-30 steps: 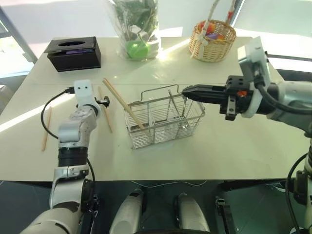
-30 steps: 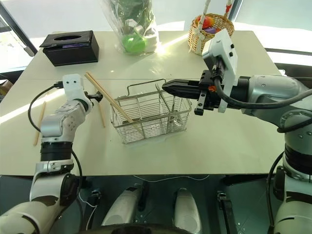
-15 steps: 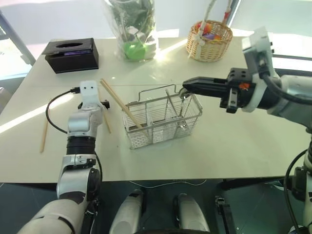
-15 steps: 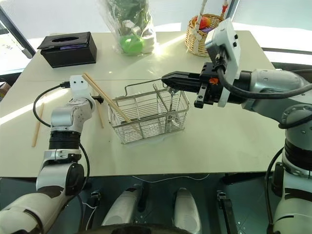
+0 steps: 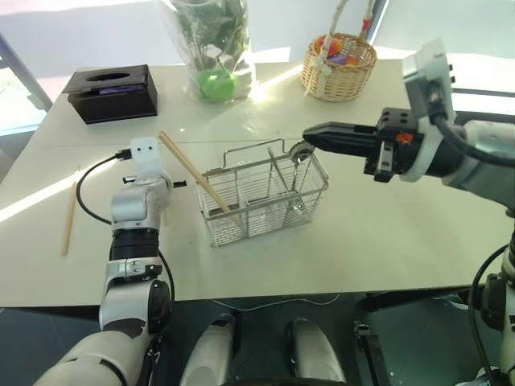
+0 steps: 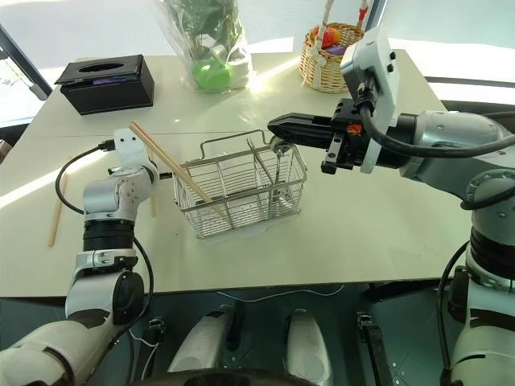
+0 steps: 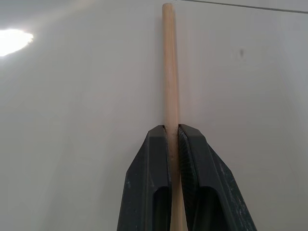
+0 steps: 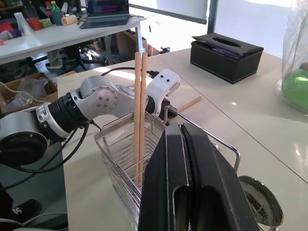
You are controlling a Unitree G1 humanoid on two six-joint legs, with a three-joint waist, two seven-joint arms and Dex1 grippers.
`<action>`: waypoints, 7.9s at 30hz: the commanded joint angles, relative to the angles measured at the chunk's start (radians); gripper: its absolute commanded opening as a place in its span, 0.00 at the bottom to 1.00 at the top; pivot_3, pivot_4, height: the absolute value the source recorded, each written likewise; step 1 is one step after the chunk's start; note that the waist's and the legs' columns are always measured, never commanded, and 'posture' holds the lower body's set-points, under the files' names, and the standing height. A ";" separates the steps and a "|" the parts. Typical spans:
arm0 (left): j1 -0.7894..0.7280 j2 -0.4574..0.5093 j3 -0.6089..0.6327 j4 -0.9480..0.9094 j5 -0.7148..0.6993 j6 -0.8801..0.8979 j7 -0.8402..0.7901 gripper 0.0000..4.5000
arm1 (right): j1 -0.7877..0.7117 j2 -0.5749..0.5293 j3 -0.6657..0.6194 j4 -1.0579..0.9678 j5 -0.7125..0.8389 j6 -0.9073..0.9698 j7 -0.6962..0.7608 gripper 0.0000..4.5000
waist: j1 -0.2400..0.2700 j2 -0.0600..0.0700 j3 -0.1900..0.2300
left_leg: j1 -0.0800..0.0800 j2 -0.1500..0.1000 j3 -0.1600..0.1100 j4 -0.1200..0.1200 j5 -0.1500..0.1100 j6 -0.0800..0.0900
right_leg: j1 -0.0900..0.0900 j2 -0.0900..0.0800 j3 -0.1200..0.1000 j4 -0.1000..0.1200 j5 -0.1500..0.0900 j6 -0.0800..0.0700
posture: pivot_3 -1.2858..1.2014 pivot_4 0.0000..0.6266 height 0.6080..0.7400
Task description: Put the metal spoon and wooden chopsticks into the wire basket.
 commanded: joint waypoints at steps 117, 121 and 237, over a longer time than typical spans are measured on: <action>0.319 0.558 0.217 -0.138 -0.206 -0.083 -0.281 0.98 | 0.202 -0.236 -0.077 -0.102 0.356 -0.101 -0.049 0.00 | 0.029 -0.004 0.004 | -0.010 0.001 -0.001 0.007 -0.003 0.000 | -0.006 -0.004 0.000 -0.005 0.000 -0.008 | 0.52 0.24 1.00; 0.359 0.573 0.198 -0.130 -0.198 -0.052 -0.337 0.98 | 0.189 -0.232 -0.066 -0.089 0.338 -0.100 -0.032 0.00 | 0.030 -0.004 0.004 | -0.011 0.001 -0.001 0.007 -0.003 0.000 | -0.006 -0.005 0.000 -0.006 0.000 -0.009 | 0.52 0.24 1.00; 0.165 0.239 -0.085 -0.546 -0.862 -0.193 -1.041 0.01 | 0.356 -0.131 -0.117 -0.131 0.245 -0.148 -0.155 0.00 | 0.030 -0.004 0.003 | -0.005 0.002 0.002 0.009 -0.002 0.003 | 0.002 -0.005 -0.001 -0.007 0.002 -0.009 | 0.52 0.24 1.00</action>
